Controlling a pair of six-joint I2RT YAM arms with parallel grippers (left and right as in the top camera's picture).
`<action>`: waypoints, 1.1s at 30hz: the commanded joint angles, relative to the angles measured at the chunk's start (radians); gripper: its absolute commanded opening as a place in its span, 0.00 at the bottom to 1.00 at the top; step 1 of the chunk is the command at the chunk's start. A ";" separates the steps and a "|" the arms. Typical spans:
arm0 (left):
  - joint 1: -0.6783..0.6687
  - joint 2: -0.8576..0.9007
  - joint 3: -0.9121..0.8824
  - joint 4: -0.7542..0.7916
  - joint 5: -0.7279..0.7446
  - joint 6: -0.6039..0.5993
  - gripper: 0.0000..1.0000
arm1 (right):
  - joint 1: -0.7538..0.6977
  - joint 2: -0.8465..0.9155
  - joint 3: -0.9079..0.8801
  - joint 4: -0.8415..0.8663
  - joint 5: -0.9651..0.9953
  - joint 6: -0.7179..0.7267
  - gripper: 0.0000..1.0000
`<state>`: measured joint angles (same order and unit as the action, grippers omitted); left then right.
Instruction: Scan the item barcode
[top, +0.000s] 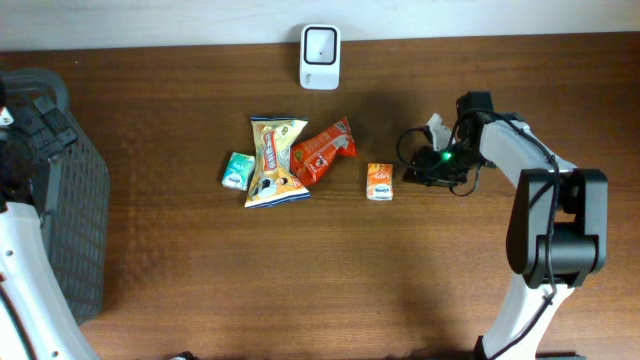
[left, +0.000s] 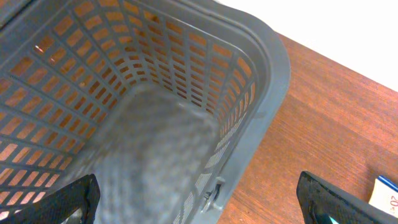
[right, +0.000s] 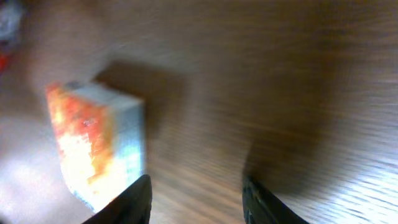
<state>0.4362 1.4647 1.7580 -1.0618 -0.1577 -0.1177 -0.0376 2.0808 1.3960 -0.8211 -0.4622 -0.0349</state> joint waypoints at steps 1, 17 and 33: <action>0.004 0.005 0.003 0.001 -0.004 -0.009 0.99 | -0.002 0.010 0.042 -0.048 0.210 0.036 0.48; 0.004 0.005 0.002 0.001 -0.004 -0.009 0.99 | 0.163 0.008 -0.001 0.023 -0.070 0.074 0.49; 0.004 0.005 0.003 0.001 -0.004 -0.009 0.99 | 0.124 -0.036 0.014 -0.002 -0.336 -0.013 0.04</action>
<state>0.4362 1.4647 1.7580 -1.0622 -0.1577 -0.1177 0.1139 2.0823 1.3834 -0.7834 -0.5995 0.0303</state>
